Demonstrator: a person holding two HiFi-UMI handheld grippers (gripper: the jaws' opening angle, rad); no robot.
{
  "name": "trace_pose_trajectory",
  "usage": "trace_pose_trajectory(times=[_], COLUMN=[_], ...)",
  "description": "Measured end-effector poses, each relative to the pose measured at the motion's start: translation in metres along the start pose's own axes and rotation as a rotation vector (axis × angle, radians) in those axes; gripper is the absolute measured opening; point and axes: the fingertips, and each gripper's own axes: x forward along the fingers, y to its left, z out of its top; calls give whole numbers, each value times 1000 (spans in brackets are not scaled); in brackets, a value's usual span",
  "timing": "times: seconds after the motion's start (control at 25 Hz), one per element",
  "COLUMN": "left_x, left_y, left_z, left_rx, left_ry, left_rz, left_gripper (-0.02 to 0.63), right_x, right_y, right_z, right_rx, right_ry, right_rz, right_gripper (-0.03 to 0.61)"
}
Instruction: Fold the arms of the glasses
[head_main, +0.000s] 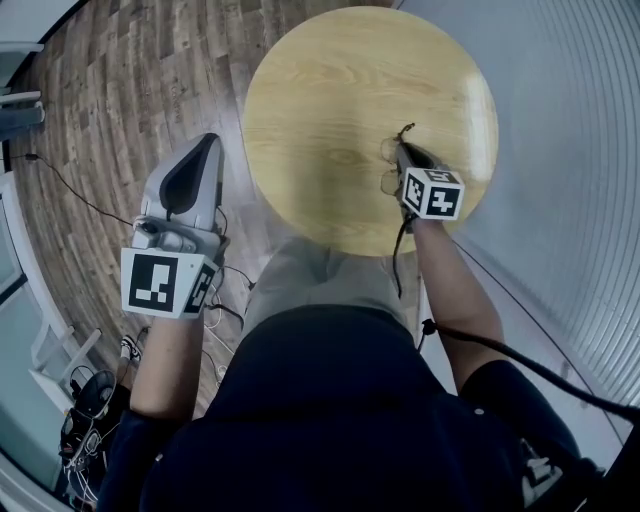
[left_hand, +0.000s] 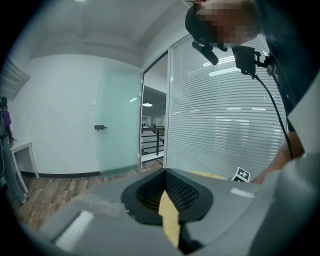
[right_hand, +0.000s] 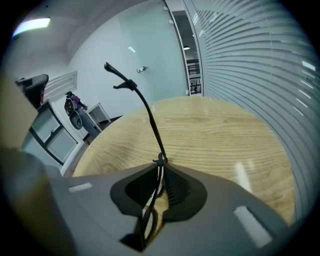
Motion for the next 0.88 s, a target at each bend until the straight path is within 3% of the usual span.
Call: trace_pose_trajectory(times=[0.88], left_x=[-13], left_y=[-52], left_z=[26], left_rx=[59], left_ry=[-51], left_rz=[-55], left_gripper=[2], right_x=[-61], right_y=[21], right_z=[11], right_rx=[-66], right_ry=[-169], right_rz=[64], right_gripper=[40])
